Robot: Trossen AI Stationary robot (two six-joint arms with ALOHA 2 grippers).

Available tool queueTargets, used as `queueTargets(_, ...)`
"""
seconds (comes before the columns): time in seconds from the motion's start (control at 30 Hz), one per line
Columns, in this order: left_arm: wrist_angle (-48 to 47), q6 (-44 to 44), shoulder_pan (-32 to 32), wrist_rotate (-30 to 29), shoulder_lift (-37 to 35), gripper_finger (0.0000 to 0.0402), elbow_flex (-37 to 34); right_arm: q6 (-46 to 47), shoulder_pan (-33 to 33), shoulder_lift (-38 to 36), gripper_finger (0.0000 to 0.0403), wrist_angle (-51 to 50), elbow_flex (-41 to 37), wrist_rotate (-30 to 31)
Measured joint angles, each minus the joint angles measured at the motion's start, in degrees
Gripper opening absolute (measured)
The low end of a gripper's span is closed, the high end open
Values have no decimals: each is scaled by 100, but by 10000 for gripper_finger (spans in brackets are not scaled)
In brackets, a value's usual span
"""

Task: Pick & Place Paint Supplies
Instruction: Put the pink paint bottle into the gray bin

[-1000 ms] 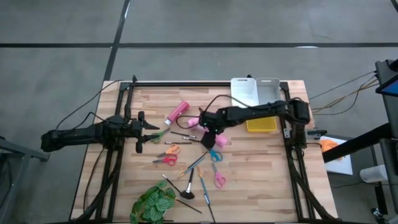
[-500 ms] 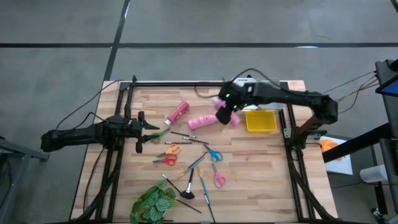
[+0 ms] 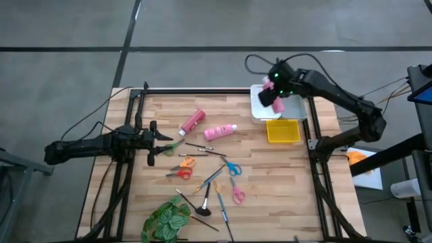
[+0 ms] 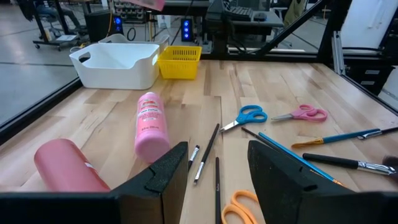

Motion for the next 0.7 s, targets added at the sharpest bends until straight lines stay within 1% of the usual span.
queueTargets(0.17, 1, 0, 1, 0, 0, 169, -2, 277, -740, 69, 190, 0, -219, 22)
queueTargets(0.27, 1, 0, 0, 0, 0, 169, -2, 473, -1062, 198, 190, 30, -377, 23)
queueTargets(0.43, 0, 0, 1, 0, 0, 169, -2, 698, -1400, 437, 190, 279, -683, 20)
queueTargets(0.57, 1, 0, 0, 0, 0, 169, -1, 951, -1534, 636, 190, 281, -967, 17)
queueTargets(0.7, 0, 0, 0, 0, 0, 169, -2, 971, -1644, 774, 190, 653, -1289, -3)
